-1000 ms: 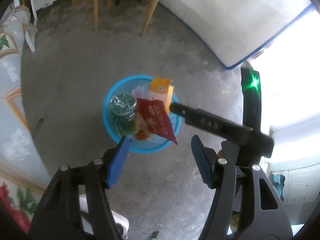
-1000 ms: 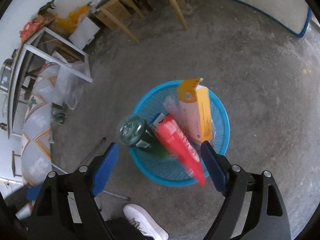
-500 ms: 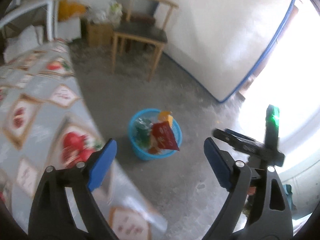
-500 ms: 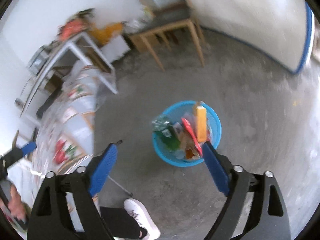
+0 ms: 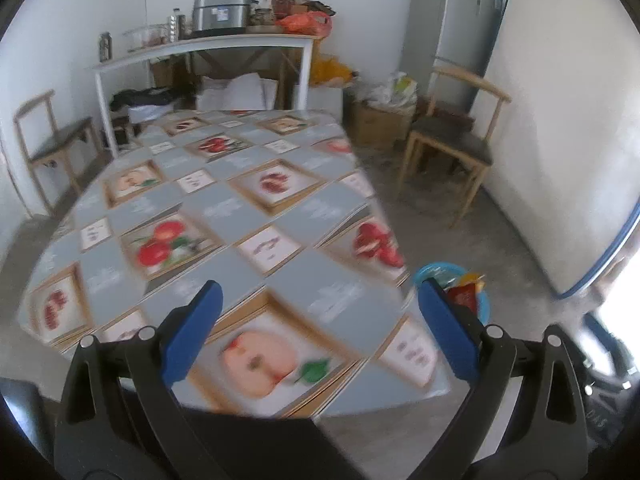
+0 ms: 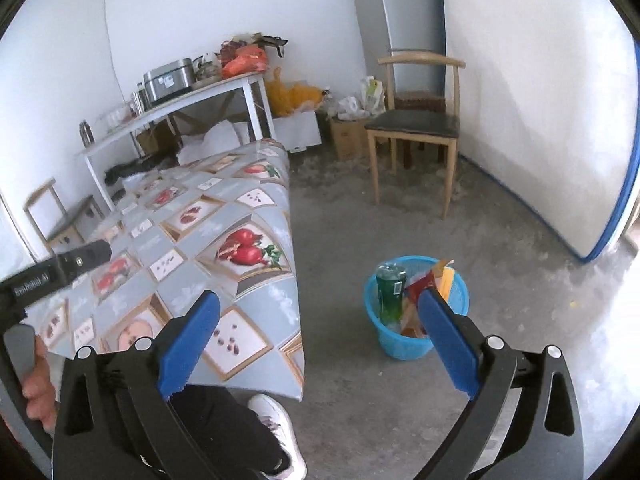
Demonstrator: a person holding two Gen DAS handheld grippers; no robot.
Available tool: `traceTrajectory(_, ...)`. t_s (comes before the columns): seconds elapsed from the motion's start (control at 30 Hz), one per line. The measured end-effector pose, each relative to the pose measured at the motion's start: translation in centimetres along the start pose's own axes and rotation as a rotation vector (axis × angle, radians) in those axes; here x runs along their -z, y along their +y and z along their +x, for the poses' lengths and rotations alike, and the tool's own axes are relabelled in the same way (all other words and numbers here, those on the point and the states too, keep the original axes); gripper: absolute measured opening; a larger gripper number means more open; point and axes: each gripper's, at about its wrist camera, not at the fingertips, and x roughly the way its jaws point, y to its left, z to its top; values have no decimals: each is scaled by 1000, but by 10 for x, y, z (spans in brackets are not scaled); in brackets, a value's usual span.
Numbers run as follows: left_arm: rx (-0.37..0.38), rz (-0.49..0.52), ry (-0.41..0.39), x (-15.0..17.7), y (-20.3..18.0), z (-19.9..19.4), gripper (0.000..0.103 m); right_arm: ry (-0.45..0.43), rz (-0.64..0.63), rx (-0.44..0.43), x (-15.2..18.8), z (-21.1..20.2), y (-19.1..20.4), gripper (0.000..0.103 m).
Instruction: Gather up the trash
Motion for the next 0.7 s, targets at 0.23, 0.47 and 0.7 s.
traceTrajectory(0.23,-85,51,42,40,-2,-15,94,-17,-126,135,28,-22,36,97)
traceTrajectory(0.47,-77,57,111,59,-4,-12,94,94,-117,97,39,-17,38,97)
traceTrajectory(0.7,-48,75,156,67,-6,-6,94,109,-111,148,45,-17,34,97)
